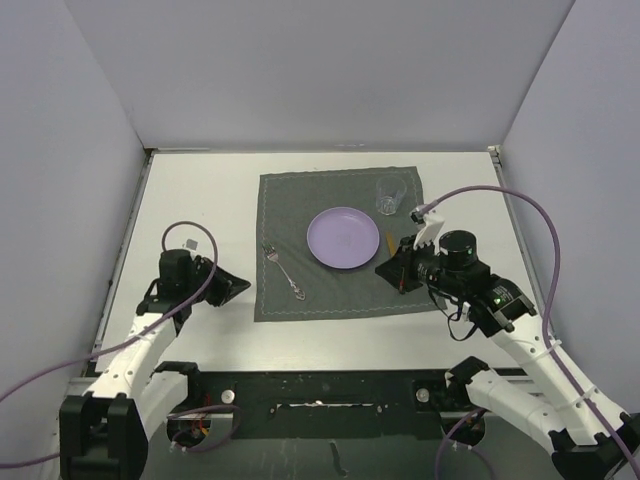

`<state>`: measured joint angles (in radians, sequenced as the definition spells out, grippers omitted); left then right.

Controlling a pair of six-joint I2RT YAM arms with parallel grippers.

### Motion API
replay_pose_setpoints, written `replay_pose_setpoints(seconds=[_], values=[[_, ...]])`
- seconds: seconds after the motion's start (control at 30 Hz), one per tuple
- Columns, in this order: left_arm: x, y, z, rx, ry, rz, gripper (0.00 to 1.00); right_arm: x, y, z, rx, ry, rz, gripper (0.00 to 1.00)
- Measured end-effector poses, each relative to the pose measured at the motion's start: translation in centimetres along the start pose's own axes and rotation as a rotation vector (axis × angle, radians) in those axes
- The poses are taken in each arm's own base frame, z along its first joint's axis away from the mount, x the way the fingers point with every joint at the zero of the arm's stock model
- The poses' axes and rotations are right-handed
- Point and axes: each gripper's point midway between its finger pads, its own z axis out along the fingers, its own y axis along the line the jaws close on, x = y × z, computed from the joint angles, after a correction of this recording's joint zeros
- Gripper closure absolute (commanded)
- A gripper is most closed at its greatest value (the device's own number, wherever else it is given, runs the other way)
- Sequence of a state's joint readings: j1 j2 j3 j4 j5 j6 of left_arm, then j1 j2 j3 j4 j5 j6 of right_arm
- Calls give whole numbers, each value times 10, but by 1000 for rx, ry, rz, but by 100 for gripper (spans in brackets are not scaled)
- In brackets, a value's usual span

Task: Set the dinner table for one person
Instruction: Adjust the napkin at the center of the board.

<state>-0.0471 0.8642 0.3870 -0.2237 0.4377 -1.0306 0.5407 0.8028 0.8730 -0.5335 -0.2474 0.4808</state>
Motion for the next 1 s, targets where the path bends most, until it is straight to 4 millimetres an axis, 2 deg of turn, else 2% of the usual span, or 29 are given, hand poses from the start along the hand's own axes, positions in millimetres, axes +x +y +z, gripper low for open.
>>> replay_pose_setpoints(seconds=[0.2, 0.27, 0.43, 0.63, 0.7, 1.0], values=[[16, -19, 12, -48, 119, 146, 100, 24, -14, 10, 46, 79, 19, 100], [22, -18, 14, -54, 140, 180, 100, 30, -17, 13, 56, 101, 24, 100], [35, 2, 20, -112, 191, 206, 100, 37, -21, 16, 68, 126, 26, 100], [61, 54, 23, -215, 257, 159, 100, 38, -22, 15, 75, 132, 26, 100], [66, 63, 25, -241, 278, 149, 100, 39, -22, 15, 77, 135, 27, 100], [67, 64, 35, -239, 273, 167, 100, 38, -23, 10, 87, 121, 25, 100]])
